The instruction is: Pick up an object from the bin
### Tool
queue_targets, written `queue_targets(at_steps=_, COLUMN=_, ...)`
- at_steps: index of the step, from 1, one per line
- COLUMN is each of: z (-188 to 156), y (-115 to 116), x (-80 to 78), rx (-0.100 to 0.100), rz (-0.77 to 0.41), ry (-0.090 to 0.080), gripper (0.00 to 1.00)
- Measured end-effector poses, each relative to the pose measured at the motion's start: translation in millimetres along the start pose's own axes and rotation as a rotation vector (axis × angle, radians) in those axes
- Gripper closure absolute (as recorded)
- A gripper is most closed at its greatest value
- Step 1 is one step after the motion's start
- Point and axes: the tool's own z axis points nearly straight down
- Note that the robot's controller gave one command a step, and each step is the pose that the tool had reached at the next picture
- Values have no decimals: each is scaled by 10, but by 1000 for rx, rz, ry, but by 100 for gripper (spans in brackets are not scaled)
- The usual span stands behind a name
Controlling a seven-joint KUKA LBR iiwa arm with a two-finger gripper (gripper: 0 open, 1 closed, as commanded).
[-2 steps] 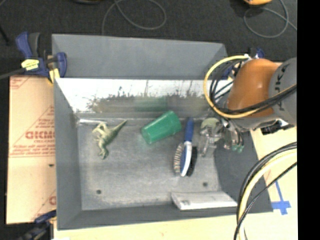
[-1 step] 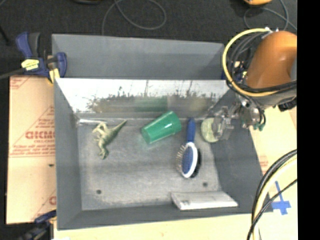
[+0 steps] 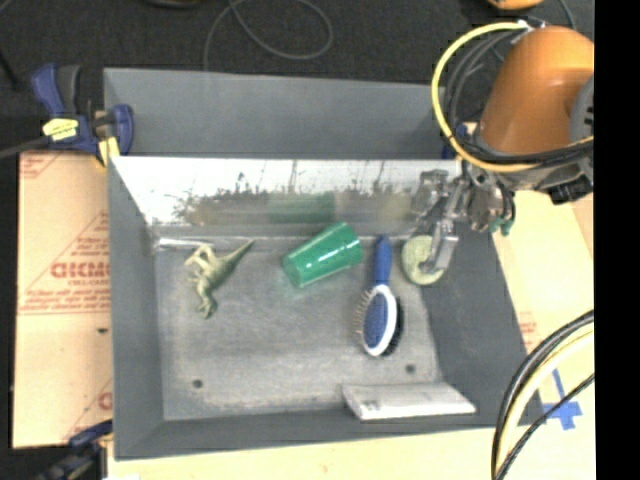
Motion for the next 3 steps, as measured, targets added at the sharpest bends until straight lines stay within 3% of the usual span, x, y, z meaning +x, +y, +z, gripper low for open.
queue_targets(at_steps=1, z=1, y=0, x=0, rx=0, rz=0, ry=0, gripper=0)
queue_targets(at_steps=2, z=62, y=-67, x=65, rx=0, rz=-129, ry=0, gripper=0)
queue_targets(at_steps=3, z=639, y=20, x=134, rx=2, rz=-330, ry=-5, gripper=0)
